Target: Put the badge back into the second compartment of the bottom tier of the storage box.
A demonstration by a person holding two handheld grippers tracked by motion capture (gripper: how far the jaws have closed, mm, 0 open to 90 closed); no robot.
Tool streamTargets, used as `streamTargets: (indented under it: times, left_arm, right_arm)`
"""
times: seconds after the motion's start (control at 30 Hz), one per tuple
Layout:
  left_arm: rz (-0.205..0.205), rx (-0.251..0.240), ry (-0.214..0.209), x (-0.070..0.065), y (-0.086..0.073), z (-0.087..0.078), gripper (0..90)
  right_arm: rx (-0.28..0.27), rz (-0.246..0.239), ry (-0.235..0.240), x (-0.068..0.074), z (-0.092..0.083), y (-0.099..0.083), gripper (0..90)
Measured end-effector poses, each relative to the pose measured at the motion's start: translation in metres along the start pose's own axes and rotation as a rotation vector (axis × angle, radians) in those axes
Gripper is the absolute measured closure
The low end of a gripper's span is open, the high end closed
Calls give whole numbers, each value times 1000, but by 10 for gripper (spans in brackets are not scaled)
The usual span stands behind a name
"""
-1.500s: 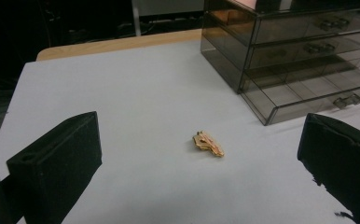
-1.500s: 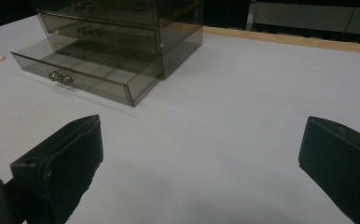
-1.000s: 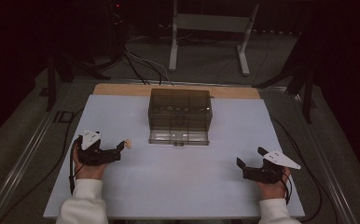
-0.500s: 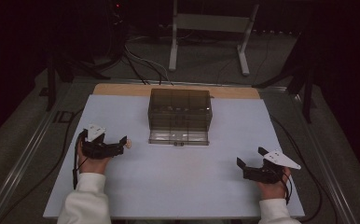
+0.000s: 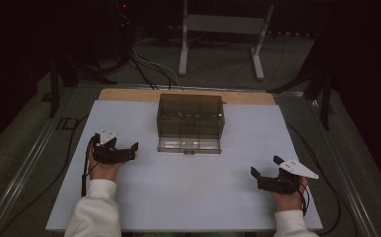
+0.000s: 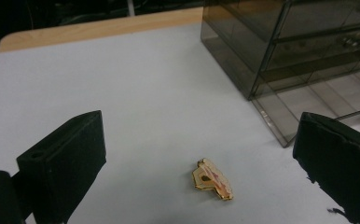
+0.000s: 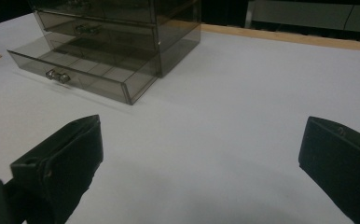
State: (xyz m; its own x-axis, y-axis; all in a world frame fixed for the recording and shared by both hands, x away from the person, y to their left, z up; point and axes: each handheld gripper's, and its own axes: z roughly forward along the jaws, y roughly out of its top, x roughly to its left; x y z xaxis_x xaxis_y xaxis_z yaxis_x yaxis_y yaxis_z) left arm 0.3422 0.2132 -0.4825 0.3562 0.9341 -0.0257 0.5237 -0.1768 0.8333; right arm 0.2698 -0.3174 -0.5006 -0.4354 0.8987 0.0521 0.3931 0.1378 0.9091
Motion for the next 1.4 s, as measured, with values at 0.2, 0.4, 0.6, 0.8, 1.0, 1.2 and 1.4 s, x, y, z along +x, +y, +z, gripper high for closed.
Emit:
streamTargets:
  times: [0.2, 0.4, 0.6, 0.8, 1.0, 1.2, 1.4]
  left_arm:
    - [-11, 51, -11, 1, -3, 14, 55]
    - [-14, 106, -24, -1, -6, 25, 89]
    - [-19, 168, -35, -2, -10, 33, 158]
    - [-6, 228, -11, -7, -13, 38, 272]
    - [-10, 273, -1, -8, -15, 42, 494]
    - [-12, 282, 18, -8, -14, 41, 628]
    - [-22, 242, 6, -8, -12, 35, 741]
  right_arm:
    - [2, -3, 1, 0, 0, 0, 0]
    - [4, -6, 1, 1, 0, 0, 0]
    - [2, 0, 1, 0, 0, 0, 0]
    - [4, -4, 2, 0, 0, 0, 0]
    - [4, -1, 0, 0, 0, 0, 0]
    - [5, -4, -2, 0, 0, 0, 0]
    - [6, -7, -2, 1, 0, 0, 0]
